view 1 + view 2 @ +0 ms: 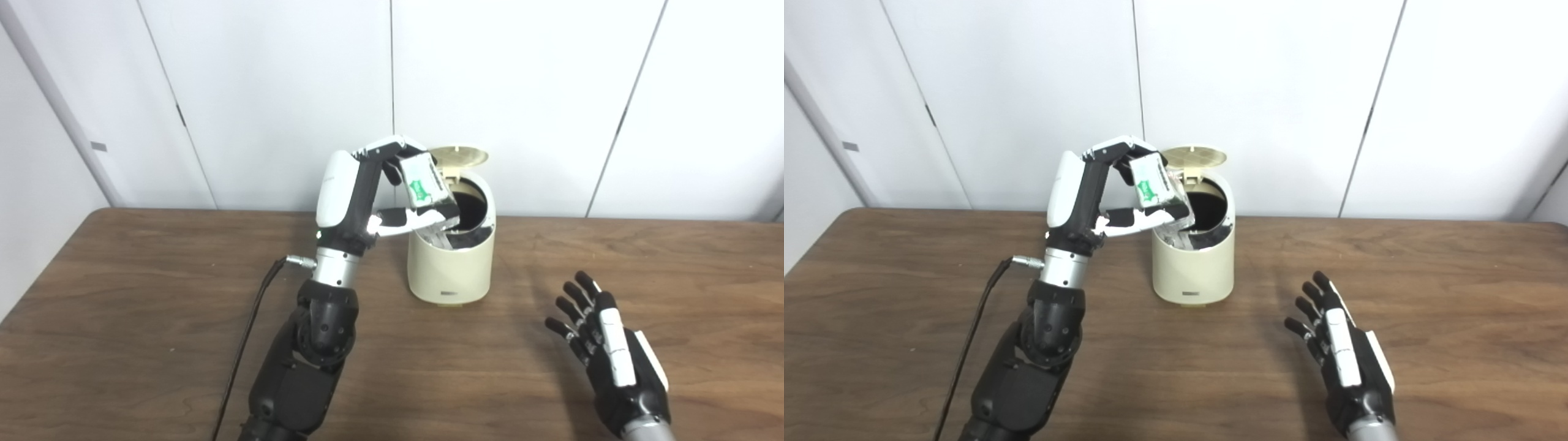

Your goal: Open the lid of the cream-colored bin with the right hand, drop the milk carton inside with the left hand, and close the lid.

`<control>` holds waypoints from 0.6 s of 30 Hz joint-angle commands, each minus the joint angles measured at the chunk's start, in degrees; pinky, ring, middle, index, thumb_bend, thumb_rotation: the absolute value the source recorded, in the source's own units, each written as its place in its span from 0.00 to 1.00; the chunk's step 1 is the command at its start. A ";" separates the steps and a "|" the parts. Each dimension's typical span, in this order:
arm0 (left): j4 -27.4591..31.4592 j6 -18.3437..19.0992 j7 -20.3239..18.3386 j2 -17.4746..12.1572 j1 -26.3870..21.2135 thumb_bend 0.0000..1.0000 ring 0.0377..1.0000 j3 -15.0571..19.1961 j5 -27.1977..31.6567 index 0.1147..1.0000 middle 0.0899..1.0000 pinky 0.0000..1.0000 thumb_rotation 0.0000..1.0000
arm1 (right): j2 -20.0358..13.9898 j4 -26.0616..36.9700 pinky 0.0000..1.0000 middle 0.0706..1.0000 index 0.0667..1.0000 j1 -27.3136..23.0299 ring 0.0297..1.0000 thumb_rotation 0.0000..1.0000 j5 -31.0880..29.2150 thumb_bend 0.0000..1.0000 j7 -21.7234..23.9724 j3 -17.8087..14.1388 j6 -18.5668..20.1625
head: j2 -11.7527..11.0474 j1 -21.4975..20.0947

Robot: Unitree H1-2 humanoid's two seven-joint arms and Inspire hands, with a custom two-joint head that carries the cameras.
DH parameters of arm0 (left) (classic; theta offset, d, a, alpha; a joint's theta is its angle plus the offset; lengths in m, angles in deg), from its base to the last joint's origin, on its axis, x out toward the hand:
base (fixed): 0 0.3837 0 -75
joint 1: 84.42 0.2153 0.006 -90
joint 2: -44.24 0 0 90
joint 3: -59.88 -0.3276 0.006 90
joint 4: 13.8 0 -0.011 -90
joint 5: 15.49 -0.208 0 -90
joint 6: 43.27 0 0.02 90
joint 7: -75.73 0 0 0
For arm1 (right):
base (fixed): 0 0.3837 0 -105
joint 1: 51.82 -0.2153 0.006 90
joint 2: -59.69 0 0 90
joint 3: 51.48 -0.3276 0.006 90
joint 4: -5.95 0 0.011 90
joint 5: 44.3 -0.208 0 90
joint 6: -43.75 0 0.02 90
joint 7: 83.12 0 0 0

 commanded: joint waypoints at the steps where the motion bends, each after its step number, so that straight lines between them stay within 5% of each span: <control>1: -0.14 -3.97 2.68 0.62 -4.42 0.48 0.41 -0.14 0.06 0.42 0.47 0.37 0.00 | 0.55 1.90 0.80 0.94 0.94 -1.14 0.92 0.85 -0.16 0.57 0.05 0.27 -1.82 | 0.14 -0.24; 7: -4.17 -6.63 4.43 0.25 -5.64 0.48 0.42 -1.72 0.23 0.41 0.47 0.36 0.00 | 0.93 1.86 0.80 0.95 0.95 -0.85 0.93 0.87 0.02 0.54 0.11 0.80 -1.90 | -1.26 -1.47; 14: -10.65 -6.83 15.41 -3.47 -8.80 0.48 0.41 -10.28 -0.50 0.39 0.44 0.36 0.00 | 0.92 1.65 0.80 0.94 0.95 -0.52 0.92 0.87 0.52 0.54 0.15 1.61 -2.64 | -0.46 -1.13; 18: -13.12 -6.83 18.64 -4.41 -10.23 0.48 0.41 -13.14 0.01 0.38 0.44 0.35 0.00 | 0.88 2.10 0.81 0.93 0.95 -0.27 0.92 0.86 0.69 0.54 0.11 1.77 -2.41 | -0.38 -1.34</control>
